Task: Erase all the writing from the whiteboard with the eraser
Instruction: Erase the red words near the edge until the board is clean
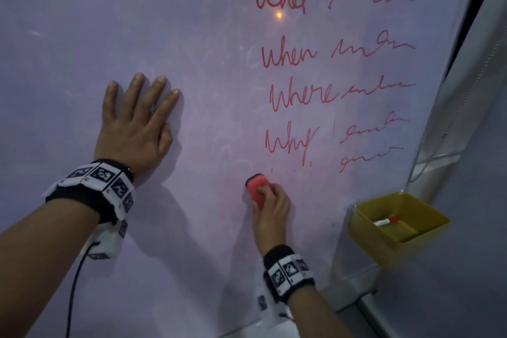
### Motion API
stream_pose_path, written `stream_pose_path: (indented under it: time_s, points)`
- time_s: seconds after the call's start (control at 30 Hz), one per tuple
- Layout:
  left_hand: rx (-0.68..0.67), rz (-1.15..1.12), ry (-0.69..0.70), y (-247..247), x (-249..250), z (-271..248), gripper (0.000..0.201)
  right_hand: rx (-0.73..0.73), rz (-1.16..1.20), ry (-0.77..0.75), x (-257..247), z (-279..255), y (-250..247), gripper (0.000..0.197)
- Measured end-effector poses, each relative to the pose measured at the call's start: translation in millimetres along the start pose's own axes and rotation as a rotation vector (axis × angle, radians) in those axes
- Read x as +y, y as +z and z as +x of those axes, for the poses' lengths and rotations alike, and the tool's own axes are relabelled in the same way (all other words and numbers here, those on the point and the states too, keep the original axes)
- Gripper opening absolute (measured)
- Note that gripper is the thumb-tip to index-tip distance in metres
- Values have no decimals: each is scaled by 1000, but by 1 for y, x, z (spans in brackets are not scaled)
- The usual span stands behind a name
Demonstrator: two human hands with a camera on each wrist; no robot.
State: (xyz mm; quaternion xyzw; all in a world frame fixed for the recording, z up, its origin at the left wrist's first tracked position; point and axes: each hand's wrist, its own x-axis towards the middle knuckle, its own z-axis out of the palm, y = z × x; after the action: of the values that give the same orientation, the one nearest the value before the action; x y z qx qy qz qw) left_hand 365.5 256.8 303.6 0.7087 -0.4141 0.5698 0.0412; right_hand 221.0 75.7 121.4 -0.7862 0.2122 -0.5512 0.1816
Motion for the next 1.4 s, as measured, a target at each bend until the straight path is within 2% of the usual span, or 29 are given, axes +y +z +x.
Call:
stream_pose_path:
  time_s: [0.03,0.07,0.17,0.2,0.23,0.27,0.37,0.4,0.43,0.47,0.5,0.6,0.63,0.67,0.73,0.8,0.87,0.9,0.93,1.03,1.07,1.1,1.13,1.17,1.23,1.3,1.33,1.37,1.4]
  points:
    - [1,8,4,0,0,0,56,-8,-3,4,13,7,-5,29]
    - [1,14,6,1,-1,0,56,31,23,133,26,17,-10,30]
    - [5,21,6,2,-1,0,55,269,214,770,46,51,-21,42]
    - [10,22,8,3,-1,-1,55,307,239,857,42,56,-19,43]
    - [14,23,9,3,-1,-1,55,313,252,841,29,57,-16,43]
    - [17,26,9,3,-1,-1,55,289,242,733,15,51,-11,41]
    - [26,37,18,2,-2,0,54,46,89,92,-9,10,1,30]
    - [29,42,20,2,-2,0,54,-28,36,-67,-3,5,0,30]
    - [32,49,21,3,-2,0,54,-49,15,-131,9,9,-4,30]
    - [35,56,23,3,-2,0,54,-3,14,-91,25,17,-7,31]
    - [36,62,25,3,-2,1,54,86,33,55,40,29,-11,32]
    - [31,63,34,5,-4,2,55,331,219,696,68,74,-22,41]
    - [29,55,35,5,-3,2,56,364,234,765,62,86,-21,42]
    - [26,46,33,6,-3,1,56,382,227,716,45,93,-17,42]
    - [25,33,21,5,-2,1,56,345,193,373,-8,89,-5,37]
    - [24,27,19,3,-1,1,55,177,131,-30,-47,64,3,31]
    - [32,27,27,4,-3,2,55,71,65,-221,-41,51,3,28]
    - [35,31,25,4,-4,2,55,92,46,-196,-26,53,-1,30]
    - [32,30,20,4,-4,1,54,152,29,-75,-6,59,-5,32]
    - [11,6,26,3,-2,2,52,380,109,473,36,95,-16,39]
    - [4,-2,31,3,-2,2,52,426,116,594,35,104,-17,39]
    - [6,-8,31,3,-2,2,53,440,123,632,25,111,-16,39]
    - [10,-9,27,2,-3,3,54,436,127,572,9,111,-13,40]
    - [12,-9,29,1,-3,2,56,410,131,438,-9,105,-9,41]
    - [22,-15,36,1,-4,1,57,280,54,73,-34,79,0,36]
    - [39,-26,27,1,-3,1,56,133,-62,-244,-26,59,-1,28]
    - [49,-33,12,1,-1,2,56,84,-76,-324,-14,61,-8,30]
    - [59,-38,-9,1,3,5,55,71,-70,-329,0,68,-17,33]
    - [65,-38,-31,1,7,8,55,105,-64,-263,11,77,-24,34]
